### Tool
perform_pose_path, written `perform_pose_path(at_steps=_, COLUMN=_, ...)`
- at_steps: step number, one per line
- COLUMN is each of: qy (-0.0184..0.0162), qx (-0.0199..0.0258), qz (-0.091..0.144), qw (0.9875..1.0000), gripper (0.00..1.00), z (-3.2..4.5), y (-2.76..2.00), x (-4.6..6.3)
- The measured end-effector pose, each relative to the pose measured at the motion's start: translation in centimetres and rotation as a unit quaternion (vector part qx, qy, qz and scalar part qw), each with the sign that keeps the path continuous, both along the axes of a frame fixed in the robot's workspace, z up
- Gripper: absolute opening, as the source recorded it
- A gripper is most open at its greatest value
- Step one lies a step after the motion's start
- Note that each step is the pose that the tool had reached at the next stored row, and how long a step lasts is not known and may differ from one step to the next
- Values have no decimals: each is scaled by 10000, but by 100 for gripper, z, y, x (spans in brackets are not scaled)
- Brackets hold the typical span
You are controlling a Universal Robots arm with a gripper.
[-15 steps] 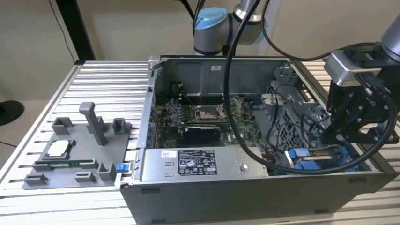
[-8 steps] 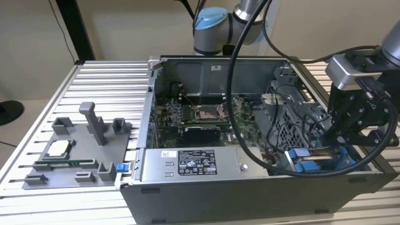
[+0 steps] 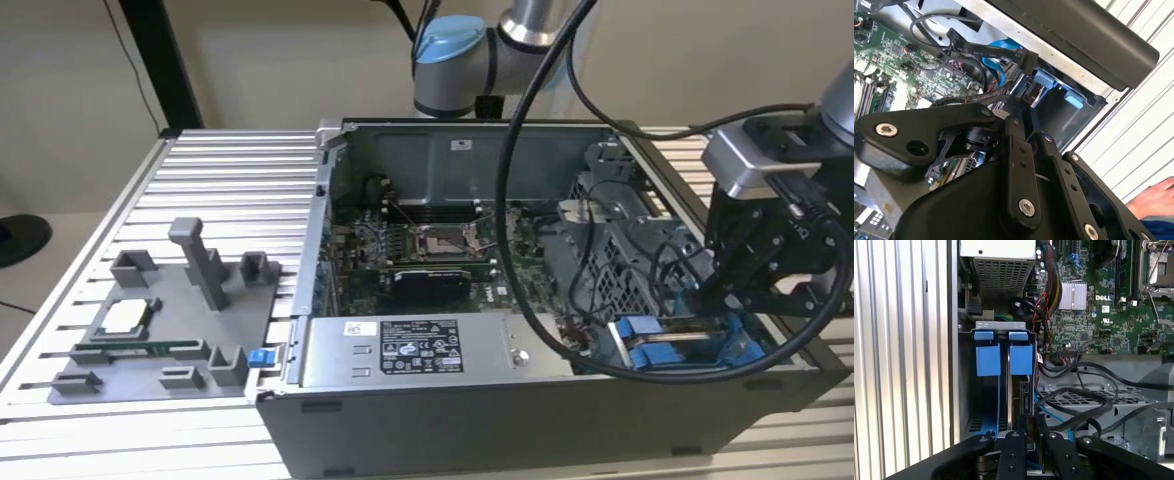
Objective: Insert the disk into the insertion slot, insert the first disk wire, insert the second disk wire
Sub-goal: 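Insert the first disk wire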
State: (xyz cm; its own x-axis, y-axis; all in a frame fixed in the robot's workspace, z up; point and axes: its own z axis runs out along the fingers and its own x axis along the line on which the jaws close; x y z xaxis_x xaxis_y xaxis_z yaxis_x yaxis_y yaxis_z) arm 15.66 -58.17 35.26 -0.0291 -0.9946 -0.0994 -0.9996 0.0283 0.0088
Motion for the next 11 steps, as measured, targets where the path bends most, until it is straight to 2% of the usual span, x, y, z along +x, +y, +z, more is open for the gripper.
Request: perform_pose_path(at_steps=11, qy=0, qx=1, qz=-126, qw=9999, gripper=0, z=-66, y=-2, x=9)
